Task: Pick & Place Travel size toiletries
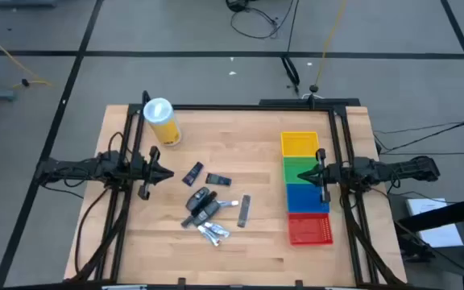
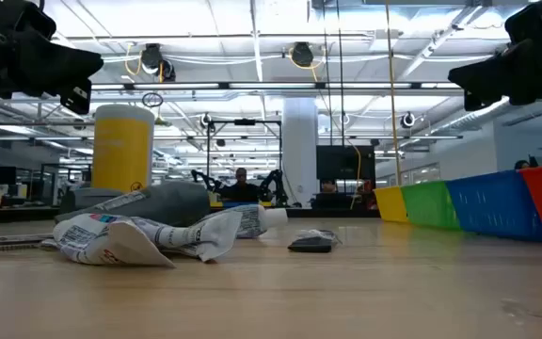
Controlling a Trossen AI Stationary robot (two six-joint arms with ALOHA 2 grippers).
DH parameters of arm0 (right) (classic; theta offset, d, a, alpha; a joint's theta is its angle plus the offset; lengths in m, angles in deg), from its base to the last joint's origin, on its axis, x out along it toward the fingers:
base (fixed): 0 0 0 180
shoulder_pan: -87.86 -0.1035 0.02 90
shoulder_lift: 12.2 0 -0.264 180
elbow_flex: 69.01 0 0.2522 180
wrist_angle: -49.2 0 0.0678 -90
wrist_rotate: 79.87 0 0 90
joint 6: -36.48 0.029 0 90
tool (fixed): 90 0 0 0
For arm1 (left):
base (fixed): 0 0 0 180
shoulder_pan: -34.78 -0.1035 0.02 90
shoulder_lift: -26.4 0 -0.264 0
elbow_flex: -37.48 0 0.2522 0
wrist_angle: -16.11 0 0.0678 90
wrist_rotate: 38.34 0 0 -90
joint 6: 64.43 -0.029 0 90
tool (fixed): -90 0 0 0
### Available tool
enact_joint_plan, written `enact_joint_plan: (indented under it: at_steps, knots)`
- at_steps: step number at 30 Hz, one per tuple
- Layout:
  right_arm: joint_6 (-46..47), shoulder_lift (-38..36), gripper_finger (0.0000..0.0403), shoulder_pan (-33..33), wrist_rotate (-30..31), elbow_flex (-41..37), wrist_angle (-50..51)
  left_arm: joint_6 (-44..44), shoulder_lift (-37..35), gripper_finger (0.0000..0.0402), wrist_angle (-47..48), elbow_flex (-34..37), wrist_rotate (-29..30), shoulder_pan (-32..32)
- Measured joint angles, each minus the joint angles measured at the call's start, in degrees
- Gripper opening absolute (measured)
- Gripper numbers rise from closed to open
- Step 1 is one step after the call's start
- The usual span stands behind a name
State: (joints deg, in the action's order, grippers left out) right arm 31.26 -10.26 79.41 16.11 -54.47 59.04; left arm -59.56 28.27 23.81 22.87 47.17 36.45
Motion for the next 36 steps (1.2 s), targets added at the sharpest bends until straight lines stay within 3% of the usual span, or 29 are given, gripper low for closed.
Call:
enact_joint_plan:
  at_steps: [9, 14, 20, 27, 32, 34, 36]
  knots:
    - [0.0, 0.0, 0.0000, 0.0, 0.0, 0.0, -0.1, 1.5, 0.1, 0.0019, -0.1, 0.0, 0.3, 0.0]
    - [-0.1, 0.0, 0.0000, 0.0, 0.0, 0.0, -1.7, 0.1, 3.4, 0.0019, -5.2, -0.1, 8.6, 1.3]
    - [-2.3, 0.0, 0.0000, 0.0, 0.2, 0.0, -1.9, 0.8, 14.3, 0.0014, -11.6, -2.2, 19.2, 6.0]
    - [-2.9, 0.0, 0.0000, 0.0, 0.2, 0.0, -1.9, -5.9, 32.0, 0.0004, -9.4, -13.4, 29.2, 12.5]
    - [-2.0, 0.0, 0.0000, 0.0, 0.2, 0.0, -1.9, -9.2, 42.9, 0.0004, -12.6, -18.9, 28.6, 13.2]
    - [-1.5, 0.0, 0.0000, 0.0, 0.2, 0.0, -1.8, -7.3, 46.1, 0.0010, -15.6, -20.5, 28.6, 12.9]
    - [-1.5, 0.0, 0.0000, 0.0, 0.2, 0.0, -1.8, -4.2, 48.5, 0.0021, -11.6, -22.9, 29.6, 12.4]
